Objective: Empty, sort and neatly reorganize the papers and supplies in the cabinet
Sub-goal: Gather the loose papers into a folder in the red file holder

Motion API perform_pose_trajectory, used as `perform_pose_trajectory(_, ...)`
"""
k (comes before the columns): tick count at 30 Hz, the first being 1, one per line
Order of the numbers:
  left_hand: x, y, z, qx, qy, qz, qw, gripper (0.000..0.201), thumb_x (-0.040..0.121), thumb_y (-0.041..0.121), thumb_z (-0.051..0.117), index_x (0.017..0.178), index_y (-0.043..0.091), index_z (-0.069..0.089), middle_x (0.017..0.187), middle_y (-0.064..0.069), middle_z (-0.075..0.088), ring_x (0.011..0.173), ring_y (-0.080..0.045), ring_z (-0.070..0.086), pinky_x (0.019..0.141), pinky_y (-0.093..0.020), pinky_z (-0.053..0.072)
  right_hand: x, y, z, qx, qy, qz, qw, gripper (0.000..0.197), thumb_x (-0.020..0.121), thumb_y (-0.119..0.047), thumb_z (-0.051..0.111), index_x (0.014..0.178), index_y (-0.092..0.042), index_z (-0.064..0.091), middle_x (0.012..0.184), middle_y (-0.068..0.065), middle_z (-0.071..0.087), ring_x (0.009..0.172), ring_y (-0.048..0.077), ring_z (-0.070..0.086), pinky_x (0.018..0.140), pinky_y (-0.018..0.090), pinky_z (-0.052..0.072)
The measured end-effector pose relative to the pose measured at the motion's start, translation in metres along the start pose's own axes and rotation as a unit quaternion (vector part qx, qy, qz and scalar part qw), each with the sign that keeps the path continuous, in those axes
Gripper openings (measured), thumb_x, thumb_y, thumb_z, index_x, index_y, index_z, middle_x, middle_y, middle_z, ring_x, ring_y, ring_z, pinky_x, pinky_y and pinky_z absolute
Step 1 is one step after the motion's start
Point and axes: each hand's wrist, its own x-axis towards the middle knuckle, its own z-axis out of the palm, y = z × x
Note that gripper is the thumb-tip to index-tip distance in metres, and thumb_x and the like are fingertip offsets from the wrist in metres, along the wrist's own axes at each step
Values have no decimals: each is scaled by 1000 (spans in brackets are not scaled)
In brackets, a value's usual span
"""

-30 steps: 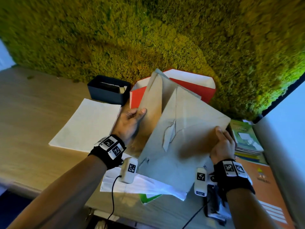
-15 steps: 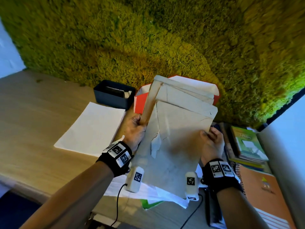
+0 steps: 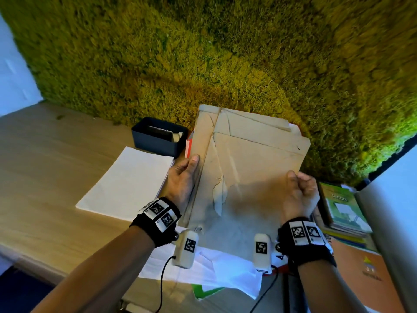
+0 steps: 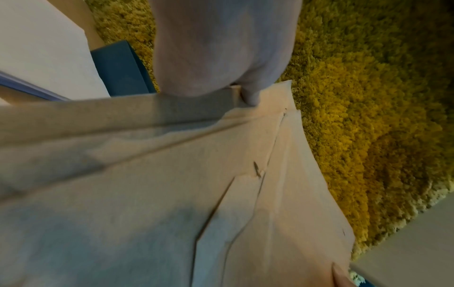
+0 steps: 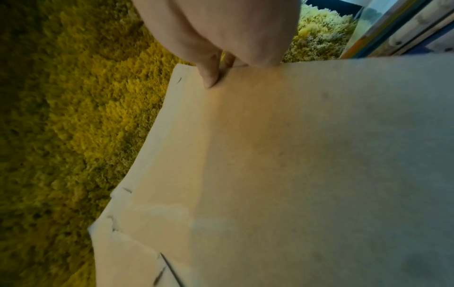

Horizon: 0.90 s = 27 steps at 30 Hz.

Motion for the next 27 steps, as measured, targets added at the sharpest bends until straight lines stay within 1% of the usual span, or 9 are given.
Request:
perform_pose_trajectory(4, 4, 13, -1, -14, 4, 9, 1000, 22, 92, 23, 66, 96, 2, 68, 89, -3, 73, 79, -12, 69, 67, -26, 58, 15, -3, -3, 63, -28, 62, 996, 17, 93, -14, 61, 82, -27, 59, 84, -7, 61, 79, 3, 59, 78, 19, 47)
perform_pose_trajectory(6, 4, 19, 0, -33, -25, -4, 999, 20, 89, 20, 68, 103, 5, 67, 92, -3, 74, 80, -13, 71, 65, -28, 58, 22, 3, -3, 98, -55, 122, 986, 19, 94, -17, 60, 78, -28, 60, 81, -9, 60, 79, 10, 56, 75, 27, 47)
perform_pose_trajectory(10, 3, 25, 7, -51, -70, -10, 996, 34, 77, 19, 73, 109, 7, 69, 102, -9, 74, 89, -23, 71, 76, -40, 60, 27, 15, -1, 72, -114, 194, 972, 21, 97, -22, 54, 77, -27, 56, 74, -7, 51, 67, 8, 46, 59, 22, 40)
perform_pose_trajectory(14, 6, 23, 8, -41, -68, -3, 997, 22, 87, 18, 67, 108, 11, 68, 104, -7, 74, 94, -24, 71, 75, -37, 59, 24, 10, 7, 70, -89, 168, 979, 23, 98, -15, 51, 77, -25, 48, 79, -9, 47, 74, 5, 44, 71, 22, 34)
perform_pose_trajectory(18, 6, 25, 13, 8, -86, 27, 996, 31, 94, 29, 61, 109, 2, 66, 101, -5, 73, 91, -15, 70, 74, -29, 56, 26, -4, 19, 74, -35, 85, 993, 21, 98, -14, 50, 82, -26, 45, 80, -11, 45, 73, -1, 45, 73, 16, 37)
perform_pose_trajectory(21, 6, 25, 21, 63, -137, 43, 988, 34, 84, 15, 74, 115, 7, 64, 109, -4, 73, 102, -18, 69, 84, -32, 56, 28, -18, 24, 82, -79, 26, 993, 14, 97, -20, 49, 88, -29, 45, 82, -11, 47, 77, 4, 45, 77, 24, 37)
perform_pose_trajectory(23, 8, 24, 25, 62, -140, 49, 987, 30, 83, 3, 74, 112, 6, 66, 107, -7, 73, 102, -23, 69, 85, -37, 56, 25, -29, 27, 94, -122, -11, 988, 12, 98, -18, 48, 92, -28, 43, 85, -10, 50, 79, 5, 46, 79, 26, 37)
perform_pose_trajectory(25, 10, 23, 25, 45, -139, 57, 988, 26, 84, -1, 71, 109, 5, 66, 104, -9, 73, 100, -25, 69, 84, -37, 55, 24, -34, 26, 107, -154, 10, 982, 12, 98, -18, 52, 105, -20, 44, 104, -7, 56, 95, 5, 53, 91, 28, 41)
perform_pose_trajectory(27, 11, 21, 23, 41, -147, 48, 987, 30, 84, -2, 71, 112, 4, 65, 107, -10, 73, 103, -26, 69, 85, -38, 56, 22, -31, 20, 67, -190, 67, 977, 54, 87, -34, 68, 129, -17, 39, 130, -4, 54, 117, 9, 53, 103, 33, 42)
